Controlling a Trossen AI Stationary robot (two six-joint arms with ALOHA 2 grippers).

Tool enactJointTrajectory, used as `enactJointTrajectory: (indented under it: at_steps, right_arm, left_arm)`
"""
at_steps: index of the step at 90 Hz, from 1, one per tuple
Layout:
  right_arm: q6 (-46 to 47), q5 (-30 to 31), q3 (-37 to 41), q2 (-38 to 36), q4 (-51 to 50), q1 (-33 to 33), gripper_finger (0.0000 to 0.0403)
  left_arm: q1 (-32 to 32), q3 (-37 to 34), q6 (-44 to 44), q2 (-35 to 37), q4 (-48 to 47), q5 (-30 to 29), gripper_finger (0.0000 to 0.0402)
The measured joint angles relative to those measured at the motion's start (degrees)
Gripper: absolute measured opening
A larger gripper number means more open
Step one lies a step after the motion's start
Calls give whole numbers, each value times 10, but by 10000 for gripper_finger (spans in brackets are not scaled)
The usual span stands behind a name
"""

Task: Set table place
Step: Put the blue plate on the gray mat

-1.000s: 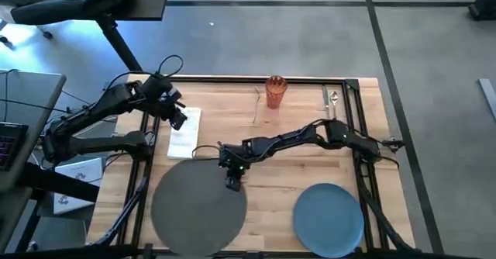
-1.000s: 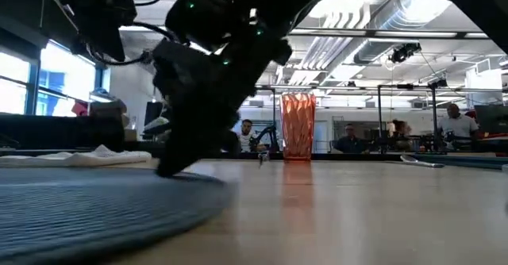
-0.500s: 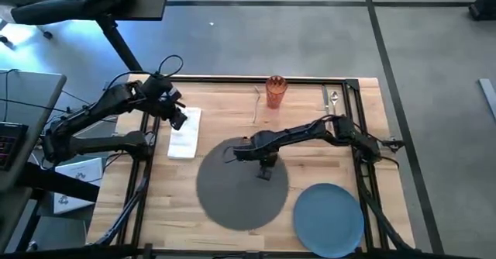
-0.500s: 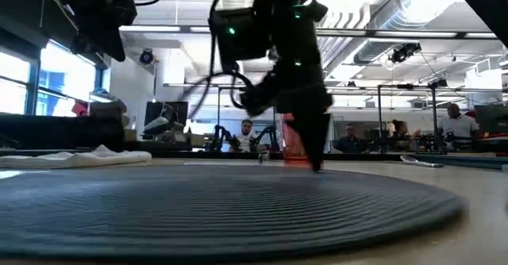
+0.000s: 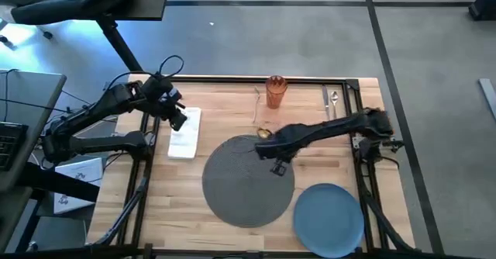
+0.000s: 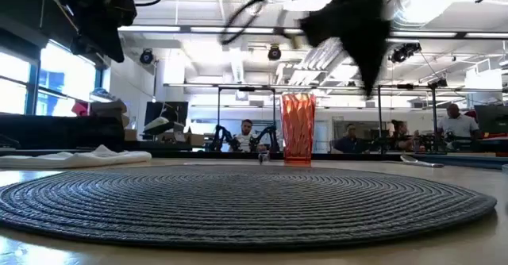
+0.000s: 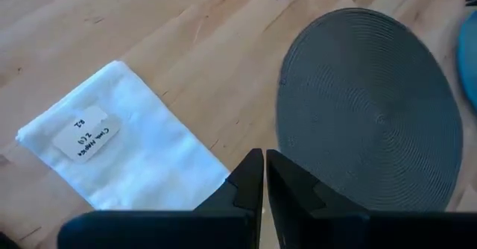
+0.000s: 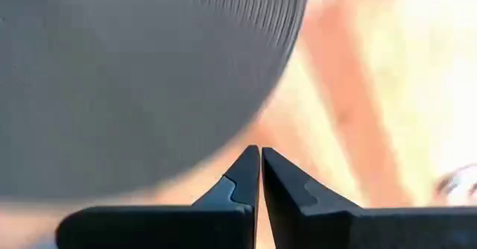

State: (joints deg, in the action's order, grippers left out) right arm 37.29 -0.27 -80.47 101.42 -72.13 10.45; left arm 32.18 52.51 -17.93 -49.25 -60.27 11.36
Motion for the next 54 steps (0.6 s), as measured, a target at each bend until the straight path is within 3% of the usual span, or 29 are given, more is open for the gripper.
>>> enactJointTrajectory:
  at_steps: [19, 44, 54]
  right_arm:
    - [-67, -156, 177, -140, 87, 33, 50]
    - [-261, -177, 311, -165, 232, 33, 206]
    - [-331, -210, 350, -153, 256, 34, 235]
  left_arm:
    - [-24, 0, 1, 0, 1, 0, 5]
    - [-47, 0, -42, 0, 2, -5, 5]
    - [-55, 0, -62, 0, 2, -5, 5]
